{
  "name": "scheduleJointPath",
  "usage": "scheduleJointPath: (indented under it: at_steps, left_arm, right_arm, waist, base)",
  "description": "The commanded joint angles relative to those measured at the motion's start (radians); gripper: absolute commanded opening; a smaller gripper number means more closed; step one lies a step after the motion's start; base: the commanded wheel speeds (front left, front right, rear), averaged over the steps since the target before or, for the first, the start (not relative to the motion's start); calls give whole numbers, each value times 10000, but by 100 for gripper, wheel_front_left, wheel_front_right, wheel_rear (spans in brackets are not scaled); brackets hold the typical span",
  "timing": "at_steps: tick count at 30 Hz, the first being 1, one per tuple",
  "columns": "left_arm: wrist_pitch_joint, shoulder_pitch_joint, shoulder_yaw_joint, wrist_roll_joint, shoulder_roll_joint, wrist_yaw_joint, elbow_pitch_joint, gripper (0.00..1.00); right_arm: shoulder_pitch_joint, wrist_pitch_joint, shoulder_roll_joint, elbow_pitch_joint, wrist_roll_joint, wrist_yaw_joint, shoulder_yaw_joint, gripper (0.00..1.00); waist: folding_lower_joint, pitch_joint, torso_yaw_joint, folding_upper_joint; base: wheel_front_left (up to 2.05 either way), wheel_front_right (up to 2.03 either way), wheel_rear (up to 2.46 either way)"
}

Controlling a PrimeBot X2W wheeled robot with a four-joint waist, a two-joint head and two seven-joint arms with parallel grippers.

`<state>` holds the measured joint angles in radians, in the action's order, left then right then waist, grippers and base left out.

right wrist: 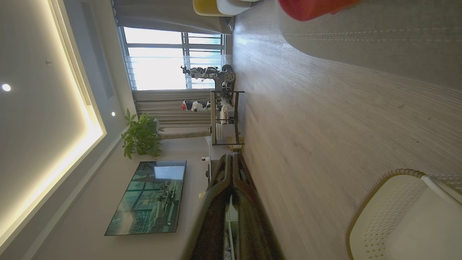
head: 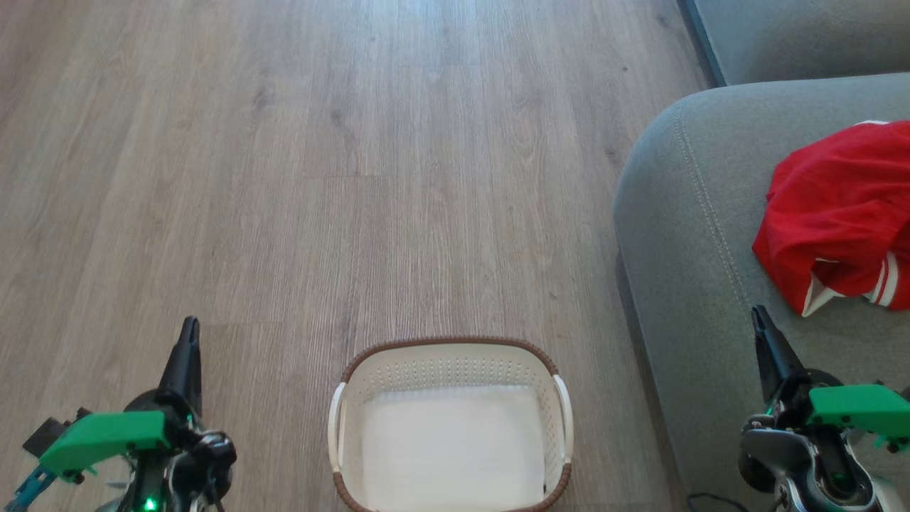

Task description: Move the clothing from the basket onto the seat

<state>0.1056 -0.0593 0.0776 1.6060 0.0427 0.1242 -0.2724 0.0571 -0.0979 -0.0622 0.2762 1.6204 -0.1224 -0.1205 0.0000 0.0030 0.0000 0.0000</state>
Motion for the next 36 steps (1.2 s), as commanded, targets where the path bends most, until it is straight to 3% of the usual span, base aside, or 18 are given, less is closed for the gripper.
scheduleJointPath:
  at_steps: [1, 36]
  left_arm:
    - [81, -490, 368, 21, 76, 65, 269, 0]
    - [79, -489, 365, 24, 76, 65, 270, 0]
  right_arm:
    - [498, -60, 32, -320, -22, -83, 183, 0]
    - [503, -99, 66, -317, -63, -83, 134, 0]
  waist:
    - [0, 0, 0, 0]
    - [0, 0, 0, 0]
  base:
    - [0, 0, 0]
    - [0, 0, 0]
